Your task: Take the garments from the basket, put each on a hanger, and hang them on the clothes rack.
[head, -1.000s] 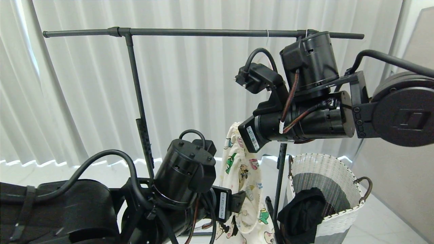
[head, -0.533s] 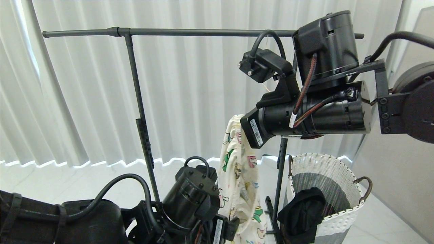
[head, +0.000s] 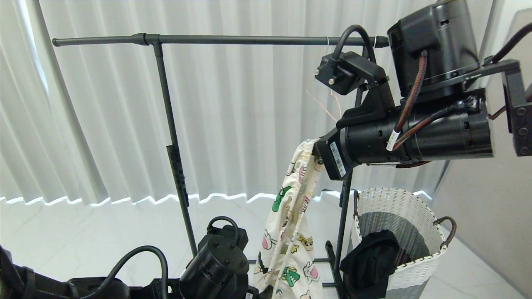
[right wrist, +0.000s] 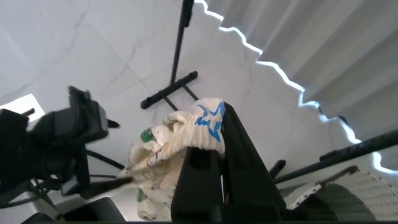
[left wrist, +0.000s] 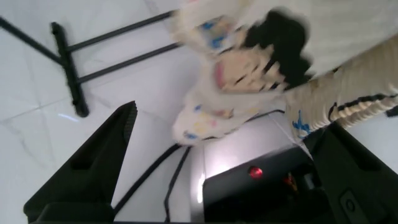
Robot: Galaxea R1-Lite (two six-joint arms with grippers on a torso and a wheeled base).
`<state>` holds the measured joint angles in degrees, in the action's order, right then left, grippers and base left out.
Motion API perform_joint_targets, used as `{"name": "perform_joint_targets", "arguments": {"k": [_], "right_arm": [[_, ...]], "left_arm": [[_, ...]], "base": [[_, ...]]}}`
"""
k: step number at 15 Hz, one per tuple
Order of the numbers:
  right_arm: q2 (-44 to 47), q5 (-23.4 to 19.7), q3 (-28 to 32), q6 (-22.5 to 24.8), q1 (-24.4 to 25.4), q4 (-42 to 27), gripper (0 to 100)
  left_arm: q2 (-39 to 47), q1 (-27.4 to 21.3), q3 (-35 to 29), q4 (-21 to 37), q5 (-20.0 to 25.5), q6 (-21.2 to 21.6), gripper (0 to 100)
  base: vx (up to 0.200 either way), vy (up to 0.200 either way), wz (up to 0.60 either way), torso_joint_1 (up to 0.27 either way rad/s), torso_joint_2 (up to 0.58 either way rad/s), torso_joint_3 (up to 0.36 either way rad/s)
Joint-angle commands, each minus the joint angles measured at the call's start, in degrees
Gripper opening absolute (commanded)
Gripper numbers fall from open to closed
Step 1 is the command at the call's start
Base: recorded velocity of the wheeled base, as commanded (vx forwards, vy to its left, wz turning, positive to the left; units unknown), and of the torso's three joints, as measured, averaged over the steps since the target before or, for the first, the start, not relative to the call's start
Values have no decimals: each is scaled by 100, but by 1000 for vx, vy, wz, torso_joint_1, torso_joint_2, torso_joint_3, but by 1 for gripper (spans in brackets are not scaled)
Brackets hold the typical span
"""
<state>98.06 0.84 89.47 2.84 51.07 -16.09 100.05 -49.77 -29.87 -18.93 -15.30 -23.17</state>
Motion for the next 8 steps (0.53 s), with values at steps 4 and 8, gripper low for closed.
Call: {"name": "perform_joint_targets", "arguments": {"k": [4, 8], "right_arm": [[-542, 109, -606, 15, -387, -333, 0], [-999, 364, -1168, 15, -466, -404, 0]], "left_arm": [[-592, 47, 95, -76, -131, 15, 100], [-741, 99, 236, -84, -325, 59, 0]], "base": [[0, 0, 0, 0, 0, 0], [0, 0, 0, 0, 0, 0]]}}
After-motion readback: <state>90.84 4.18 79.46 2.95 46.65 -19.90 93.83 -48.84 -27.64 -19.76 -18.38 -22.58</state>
